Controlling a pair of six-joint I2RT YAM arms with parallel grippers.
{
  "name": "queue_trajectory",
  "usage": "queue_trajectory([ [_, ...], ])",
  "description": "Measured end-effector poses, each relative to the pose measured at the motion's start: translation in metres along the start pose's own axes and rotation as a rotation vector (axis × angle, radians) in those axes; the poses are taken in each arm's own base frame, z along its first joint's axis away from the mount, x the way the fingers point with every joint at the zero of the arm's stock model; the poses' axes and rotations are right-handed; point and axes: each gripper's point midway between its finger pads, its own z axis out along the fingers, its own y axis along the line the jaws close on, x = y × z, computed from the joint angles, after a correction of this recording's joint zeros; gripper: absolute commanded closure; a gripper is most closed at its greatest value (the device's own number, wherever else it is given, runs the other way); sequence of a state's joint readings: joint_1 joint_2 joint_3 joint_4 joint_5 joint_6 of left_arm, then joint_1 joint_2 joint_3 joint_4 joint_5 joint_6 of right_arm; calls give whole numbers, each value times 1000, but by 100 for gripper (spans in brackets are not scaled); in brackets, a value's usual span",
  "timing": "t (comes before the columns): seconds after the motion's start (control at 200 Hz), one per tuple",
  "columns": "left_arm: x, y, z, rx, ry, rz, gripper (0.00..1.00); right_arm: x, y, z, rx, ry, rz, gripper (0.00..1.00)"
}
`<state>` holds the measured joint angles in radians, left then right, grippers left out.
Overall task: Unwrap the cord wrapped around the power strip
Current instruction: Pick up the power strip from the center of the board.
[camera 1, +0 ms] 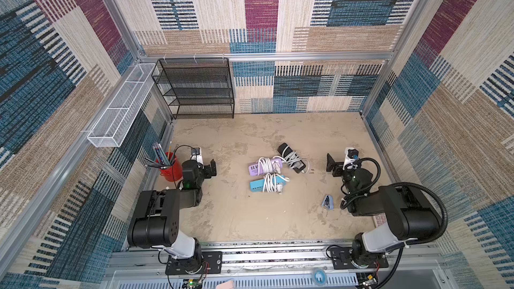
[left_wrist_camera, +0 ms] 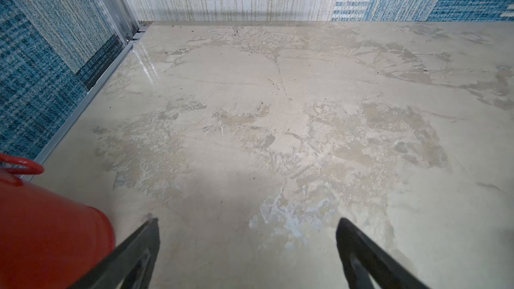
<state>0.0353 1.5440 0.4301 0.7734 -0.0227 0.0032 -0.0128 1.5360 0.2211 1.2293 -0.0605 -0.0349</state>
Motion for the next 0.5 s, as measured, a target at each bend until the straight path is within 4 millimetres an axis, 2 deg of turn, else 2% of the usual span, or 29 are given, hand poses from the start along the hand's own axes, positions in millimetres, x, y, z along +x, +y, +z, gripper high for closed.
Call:
queue_trajectory([
  [0.501, 0, 0, 0, 0, 0, 0, 0, 0, 3, 0, -16, 0, -5, 2],
])
